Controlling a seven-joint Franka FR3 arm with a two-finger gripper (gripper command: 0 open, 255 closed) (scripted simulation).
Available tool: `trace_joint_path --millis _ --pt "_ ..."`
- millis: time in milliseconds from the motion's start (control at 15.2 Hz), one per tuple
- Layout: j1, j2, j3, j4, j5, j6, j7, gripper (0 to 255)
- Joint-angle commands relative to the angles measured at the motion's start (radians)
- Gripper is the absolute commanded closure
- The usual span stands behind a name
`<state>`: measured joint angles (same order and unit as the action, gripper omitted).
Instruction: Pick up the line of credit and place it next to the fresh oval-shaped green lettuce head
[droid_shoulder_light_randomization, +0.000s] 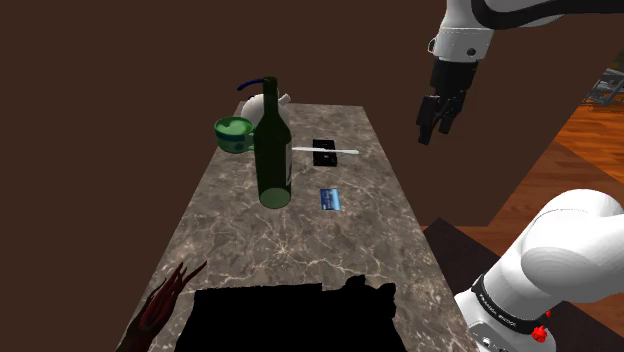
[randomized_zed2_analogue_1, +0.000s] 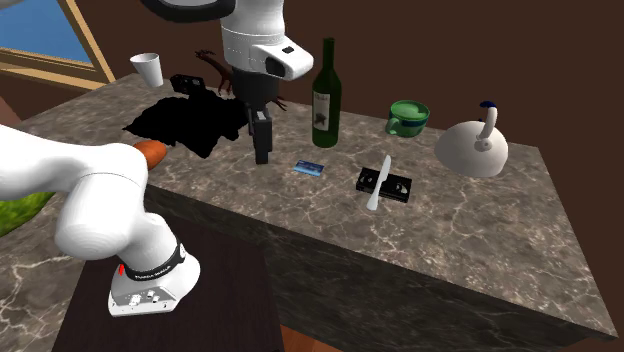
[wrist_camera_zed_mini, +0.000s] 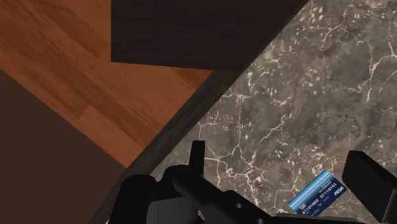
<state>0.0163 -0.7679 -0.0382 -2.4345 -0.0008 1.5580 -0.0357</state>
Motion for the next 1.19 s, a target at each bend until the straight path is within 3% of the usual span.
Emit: trace_joint_path --millis 0,528,1122 --pt "0.0 0.0 0.0 0.0 0.0 0.0 0.0 0" --pt "-0.001 0.319 0.097 0.083 0.163 0.078 0.288 0" --pt "0.007 0.704 0.143 0.245 0.325 0.162 0.553 0"
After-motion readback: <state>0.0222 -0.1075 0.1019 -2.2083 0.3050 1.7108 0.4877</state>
